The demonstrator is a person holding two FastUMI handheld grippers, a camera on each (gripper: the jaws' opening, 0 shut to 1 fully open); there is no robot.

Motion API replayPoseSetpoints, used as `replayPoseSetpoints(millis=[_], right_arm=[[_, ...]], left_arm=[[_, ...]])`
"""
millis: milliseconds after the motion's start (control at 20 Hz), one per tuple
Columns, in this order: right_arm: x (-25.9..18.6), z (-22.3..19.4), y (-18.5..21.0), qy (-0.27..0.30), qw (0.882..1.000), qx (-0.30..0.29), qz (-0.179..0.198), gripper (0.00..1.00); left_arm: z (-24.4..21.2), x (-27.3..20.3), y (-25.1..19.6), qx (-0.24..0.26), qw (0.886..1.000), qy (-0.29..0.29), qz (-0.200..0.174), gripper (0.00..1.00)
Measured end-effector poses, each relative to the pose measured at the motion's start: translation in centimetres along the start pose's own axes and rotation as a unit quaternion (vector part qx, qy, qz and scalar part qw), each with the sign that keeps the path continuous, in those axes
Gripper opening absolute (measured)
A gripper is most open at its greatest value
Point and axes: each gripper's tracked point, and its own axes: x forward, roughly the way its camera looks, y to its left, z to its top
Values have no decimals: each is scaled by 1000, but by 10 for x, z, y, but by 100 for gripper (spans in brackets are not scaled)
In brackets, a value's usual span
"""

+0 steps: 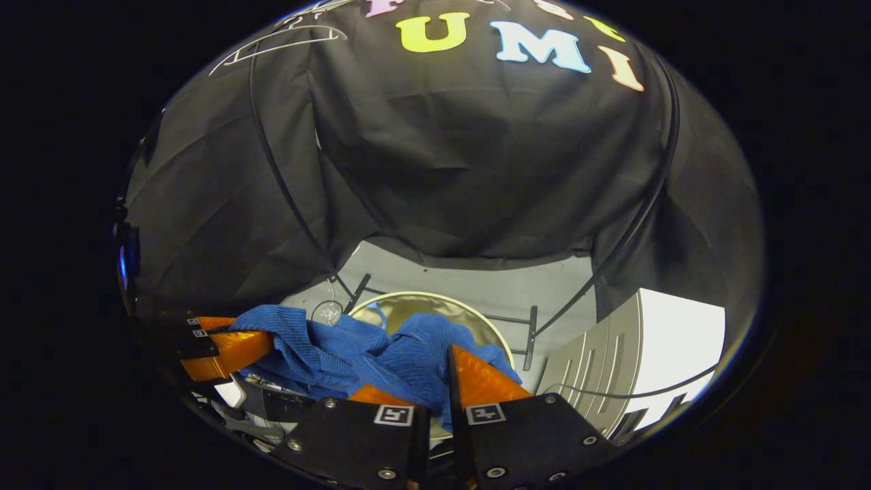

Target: Grasp the clothes on the hanger with both hands and then place them into the laundry hamper below.

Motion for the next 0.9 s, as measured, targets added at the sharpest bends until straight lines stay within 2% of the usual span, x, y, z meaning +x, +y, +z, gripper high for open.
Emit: replayPoseSetpoints(millis=[100, 150, 250, 350, 600, 900], right_arm=[[-1, -8, 2, 9, 1000, 3, 11, 41], [-3, -13, 4, 14, 1000, 4, 13, 58], [-5, -12, 6, 14, 1000, 7, 14, 83], [-8, -10, 6, 9, 1000, 4, 7, 92], [-30, 2, 5, -23, 1000, 16, -6, 94], [-82, 56, -10, -116, 992, 31, -29, 94]], left_arm=[[-10, 3, -1, 9, 1000, 4, 2, 11], [-10, -6, -2, 13, 1000, -3, -1, 27], [-8, -12, 0, 21, 1000, -10, -2, 58], [-4, -15, 2, 28, 999, -17, 6, 90], [14, -32, 6, 26, 999, -45, 4, 90], [94, -91, 21, 28, 987, -158, 12, 90]])
